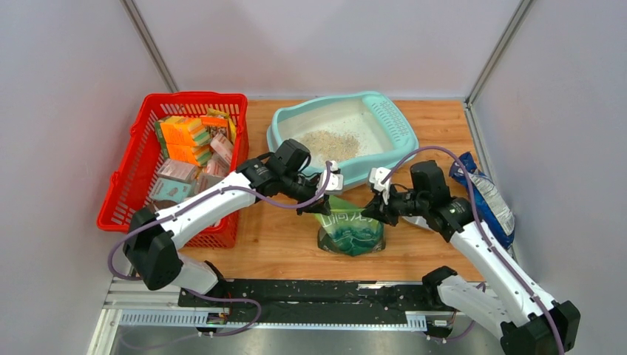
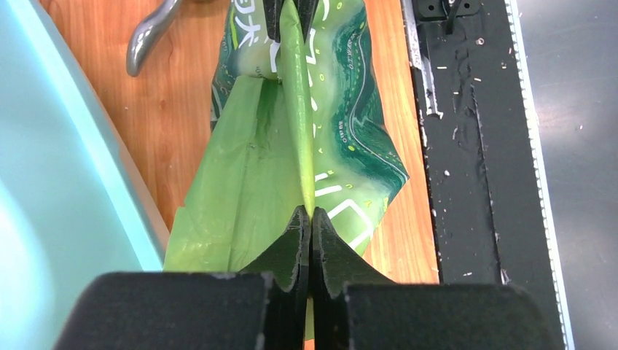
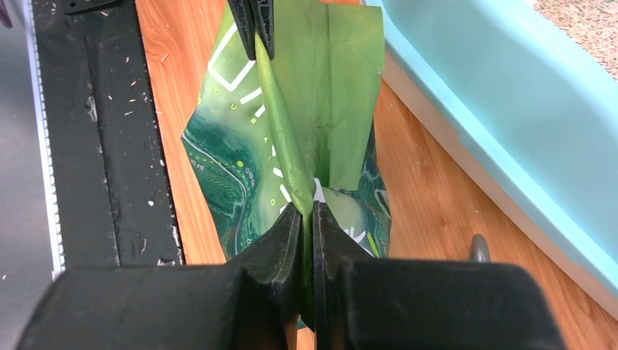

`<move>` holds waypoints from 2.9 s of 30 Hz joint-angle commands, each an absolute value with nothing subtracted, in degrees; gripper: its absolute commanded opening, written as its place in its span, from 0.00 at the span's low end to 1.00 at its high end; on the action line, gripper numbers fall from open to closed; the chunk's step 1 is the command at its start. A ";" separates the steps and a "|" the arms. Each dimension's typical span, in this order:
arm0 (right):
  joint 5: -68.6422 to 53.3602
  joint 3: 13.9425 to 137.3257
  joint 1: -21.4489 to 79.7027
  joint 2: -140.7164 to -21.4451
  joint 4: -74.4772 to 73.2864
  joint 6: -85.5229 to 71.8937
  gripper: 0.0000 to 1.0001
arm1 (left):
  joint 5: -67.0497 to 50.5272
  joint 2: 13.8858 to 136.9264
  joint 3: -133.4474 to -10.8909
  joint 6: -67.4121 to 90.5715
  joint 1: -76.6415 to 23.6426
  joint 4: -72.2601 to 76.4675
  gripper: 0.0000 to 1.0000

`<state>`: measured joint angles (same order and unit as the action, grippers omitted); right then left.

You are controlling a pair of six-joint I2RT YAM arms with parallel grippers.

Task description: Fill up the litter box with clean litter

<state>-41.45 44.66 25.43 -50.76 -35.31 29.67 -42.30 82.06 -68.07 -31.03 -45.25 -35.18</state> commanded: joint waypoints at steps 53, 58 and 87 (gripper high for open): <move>-49.22 48.69 21.53 -52.74 -39.46 21.44 0.20 | -45.53 84.37 -68.12 -20.83 -46.85 -22.85 0.00; -49.40 48.34 21.62 -52.73 -40.52 23.47 0.07 | -45.88 84.55 -68.55 -19.43 -46.85 -21.80 0.10; -50.72 67.05 2.06 -60.63 -50.78 23.09 0.50 | -53.26 94.30 -76.99 -13.45 -48.96 -16.52 0.00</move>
